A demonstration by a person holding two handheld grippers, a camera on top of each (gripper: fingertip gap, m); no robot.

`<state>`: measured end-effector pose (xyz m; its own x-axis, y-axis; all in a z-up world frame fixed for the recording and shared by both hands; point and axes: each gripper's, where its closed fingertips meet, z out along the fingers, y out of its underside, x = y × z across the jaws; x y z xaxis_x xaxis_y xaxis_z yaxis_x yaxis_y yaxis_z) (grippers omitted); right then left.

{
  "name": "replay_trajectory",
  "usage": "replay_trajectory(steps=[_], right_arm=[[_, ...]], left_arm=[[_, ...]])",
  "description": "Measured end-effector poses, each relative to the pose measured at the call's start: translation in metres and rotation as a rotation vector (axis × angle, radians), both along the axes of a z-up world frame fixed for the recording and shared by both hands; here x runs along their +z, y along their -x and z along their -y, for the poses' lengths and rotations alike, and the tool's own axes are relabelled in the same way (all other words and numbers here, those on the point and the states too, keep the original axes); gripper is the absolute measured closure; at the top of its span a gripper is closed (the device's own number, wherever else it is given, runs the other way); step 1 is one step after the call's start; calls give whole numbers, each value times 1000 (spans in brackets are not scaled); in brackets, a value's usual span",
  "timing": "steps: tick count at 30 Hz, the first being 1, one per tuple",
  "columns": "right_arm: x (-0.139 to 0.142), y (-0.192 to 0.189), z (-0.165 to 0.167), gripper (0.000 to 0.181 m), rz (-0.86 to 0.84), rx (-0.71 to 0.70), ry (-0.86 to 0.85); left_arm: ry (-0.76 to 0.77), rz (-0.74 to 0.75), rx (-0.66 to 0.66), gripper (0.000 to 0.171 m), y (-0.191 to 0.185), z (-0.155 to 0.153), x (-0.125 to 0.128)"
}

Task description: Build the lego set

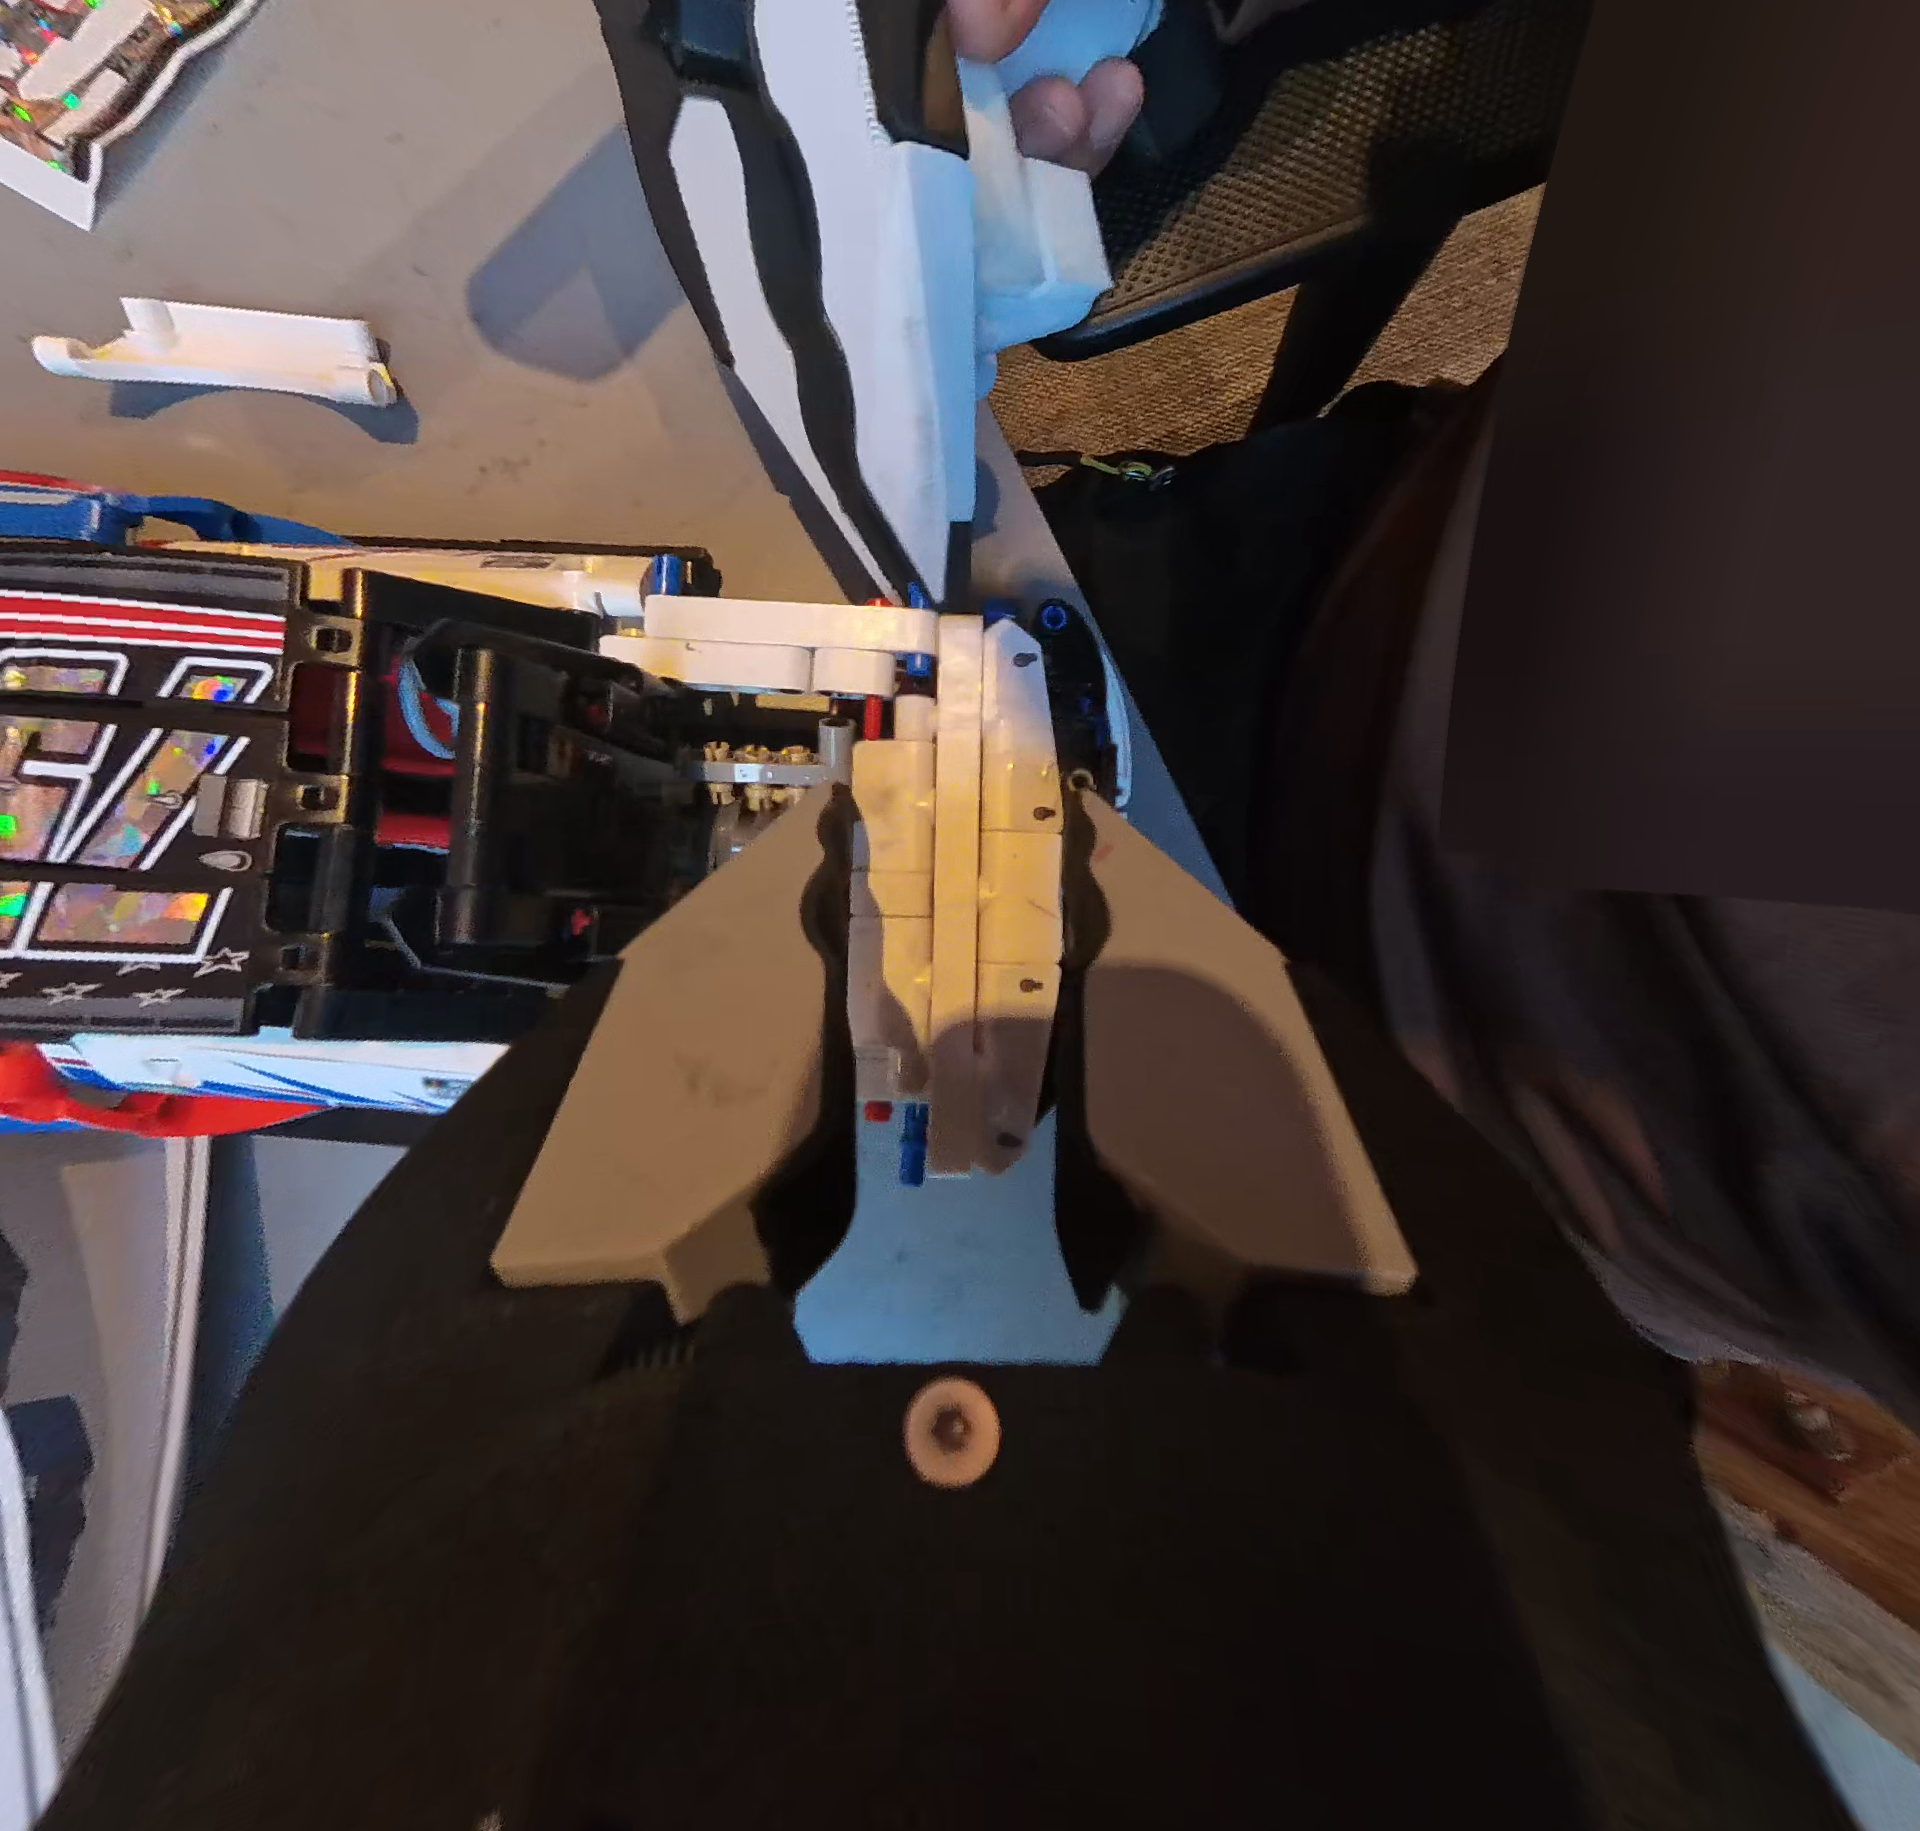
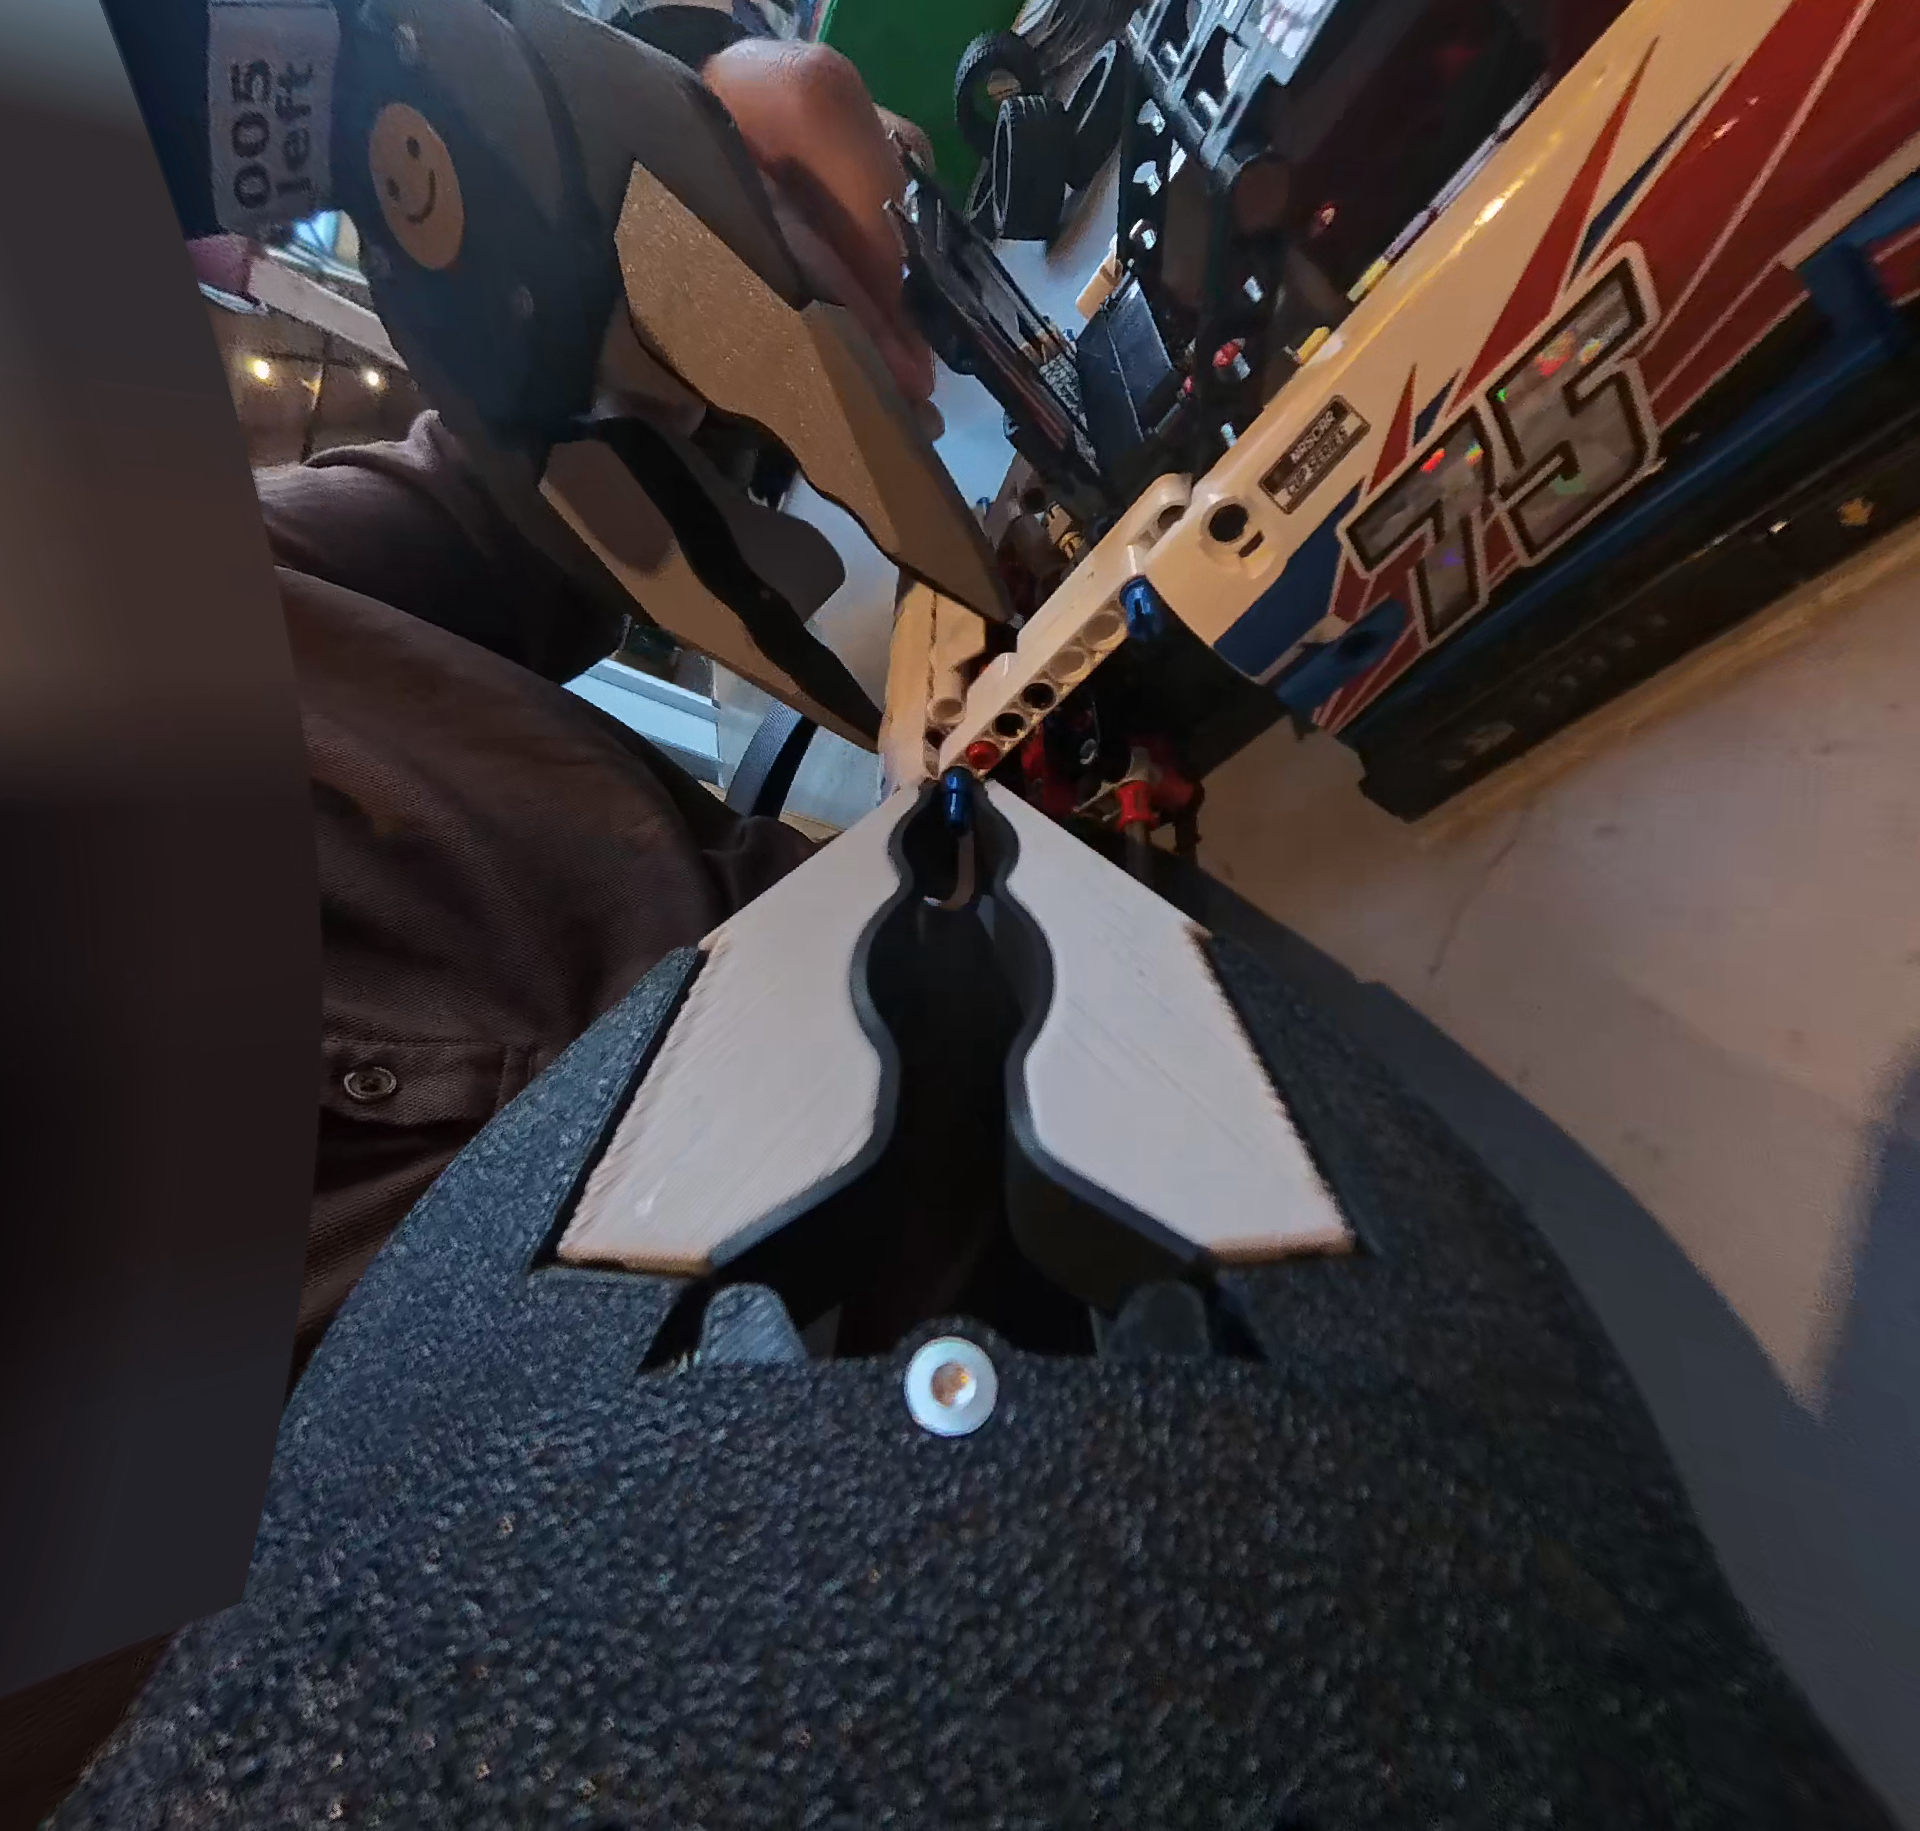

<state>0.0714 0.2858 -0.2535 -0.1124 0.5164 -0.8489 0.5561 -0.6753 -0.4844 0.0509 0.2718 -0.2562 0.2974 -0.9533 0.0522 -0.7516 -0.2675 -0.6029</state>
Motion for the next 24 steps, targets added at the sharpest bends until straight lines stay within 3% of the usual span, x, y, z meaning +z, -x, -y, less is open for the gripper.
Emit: replay_trajectory(steps=[5,8,12,16,18,19,22,24], right_arm=[[4,-6,-5,168,2,-9,-33],[21,-9,-18,161,-47,-71,-113],[38,5,-8,155,-84,-63,-260],[26,24,10,152,-4,-20,-444],[15,29,20,155,47,25,-441],[15,31,25,167,39,39,-422],[22,35,28,170,-17,17,-360],[28,35,31,174,-56,15,-304]], left_arm=[[-77,-34,-2,134,2,3,-2],[-139,-17,22,134,5,2,-1],[-360,-58,20,134,5,2,9],[-531,-109,4,134,-1,8,17],[-575,-110,14,134,-2,6,20],[-578,-102,23,134,-2,6,21],[-567,-29,75,134,-1,6,26],[-557,11,149,116,5,2,30]])
